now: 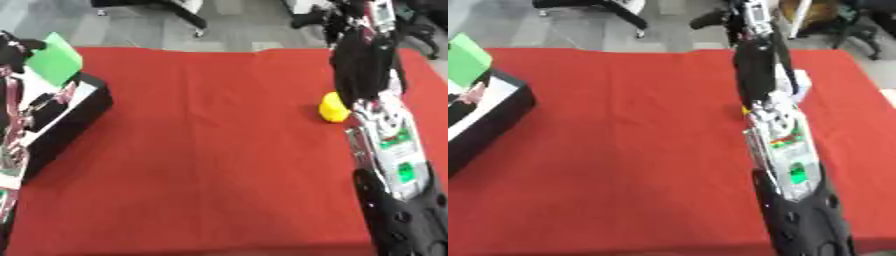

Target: Pick up the objects with one hand, pass them to the other hand, and then place them into the box on the other side of the table.

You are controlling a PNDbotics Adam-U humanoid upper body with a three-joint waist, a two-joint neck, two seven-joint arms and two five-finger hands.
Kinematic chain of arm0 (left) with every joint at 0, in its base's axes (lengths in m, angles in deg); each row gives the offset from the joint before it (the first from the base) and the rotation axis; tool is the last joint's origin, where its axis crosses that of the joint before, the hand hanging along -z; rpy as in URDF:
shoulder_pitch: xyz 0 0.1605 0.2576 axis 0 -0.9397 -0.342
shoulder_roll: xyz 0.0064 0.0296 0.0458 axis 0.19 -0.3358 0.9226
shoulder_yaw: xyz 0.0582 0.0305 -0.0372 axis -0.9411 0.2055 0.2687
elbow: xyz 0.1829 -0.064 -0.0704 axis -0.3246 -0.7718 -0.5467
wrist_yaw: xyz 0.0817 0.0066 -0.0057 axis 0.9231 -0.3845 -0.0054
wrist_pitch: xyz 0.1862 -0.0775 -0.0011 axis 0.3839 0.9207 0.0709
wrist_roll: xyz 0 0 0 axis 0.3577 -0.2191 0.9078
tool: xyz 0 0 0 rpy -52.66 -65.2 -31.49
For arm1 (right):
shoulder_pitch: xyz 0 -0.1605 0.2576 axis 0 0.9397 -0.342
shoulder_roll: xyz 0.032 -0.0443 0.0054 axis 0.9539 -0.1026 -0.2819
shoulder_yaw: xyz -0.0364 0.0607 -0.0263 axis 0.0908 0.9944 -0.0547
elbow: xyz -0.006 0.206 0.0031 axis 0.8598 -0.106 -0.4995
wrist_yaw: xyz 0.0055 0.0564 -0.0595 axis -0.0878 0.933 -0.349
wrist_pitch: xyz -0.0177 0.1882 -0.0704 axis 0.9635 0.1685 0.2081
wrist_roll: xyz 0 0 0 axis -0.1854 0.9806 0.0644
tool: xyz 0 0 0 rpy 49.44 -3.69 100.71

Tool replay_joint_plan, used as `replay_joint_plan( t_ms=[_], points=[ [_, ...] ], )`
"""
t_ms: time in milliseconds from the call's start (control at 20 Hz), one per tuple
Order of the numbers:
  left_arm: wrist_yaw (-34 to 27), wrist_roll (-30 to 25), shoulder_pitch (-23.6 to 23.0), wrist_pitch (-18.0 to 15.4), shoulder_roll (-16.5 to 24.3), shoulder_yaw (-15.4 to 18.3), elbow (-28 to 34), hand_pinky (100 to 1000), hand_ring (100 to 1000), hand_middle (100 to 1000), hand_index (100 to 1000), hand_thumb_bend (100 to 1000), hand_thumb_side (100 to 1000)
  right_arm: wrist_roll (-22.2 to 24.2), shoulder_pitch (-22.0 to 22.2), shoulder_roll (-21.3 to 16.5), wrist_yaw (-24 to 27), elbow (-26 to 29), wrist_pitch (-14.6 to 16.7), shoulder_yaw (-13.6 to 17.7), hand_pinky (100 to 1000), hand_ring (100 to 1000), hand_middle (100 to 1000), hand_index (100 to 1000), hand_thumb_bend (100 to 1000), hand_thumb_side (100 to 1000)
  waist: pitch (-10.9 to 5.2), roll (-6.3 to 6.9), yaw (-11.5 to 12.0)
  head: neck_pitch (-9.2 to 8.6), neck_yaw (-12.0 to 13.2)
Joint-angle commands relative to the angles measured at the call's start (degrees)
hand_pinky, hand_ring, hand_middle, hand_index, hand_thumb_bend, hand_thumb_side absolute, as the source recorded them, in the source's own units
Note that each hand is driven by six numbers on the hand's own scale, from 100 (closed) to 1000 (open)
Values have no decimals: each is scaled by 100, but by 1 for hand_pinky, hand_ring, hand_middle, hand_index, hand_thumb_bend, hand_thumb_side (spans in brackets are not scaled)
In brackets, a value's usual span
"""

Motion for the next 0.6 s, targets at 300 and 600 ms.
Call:
replay_joint_plan(
  t_ms=[300,600],
  points=[
    [-41,-778,321,1107,947,363,-1163,517,306,344,468,128,100,245,-27,-86,-24,1,52,-69,1000,599,762,841,309,1000,-106,94,-90,-15,1466],
    [373,-2697,646,1192,1339,269,-2030,761,594,605,739,435,376,306,-30,-77,-12,-18,60,-87,1000,595,759,840,298,1000,-106,105,-155,-15,1502]
  ],
)
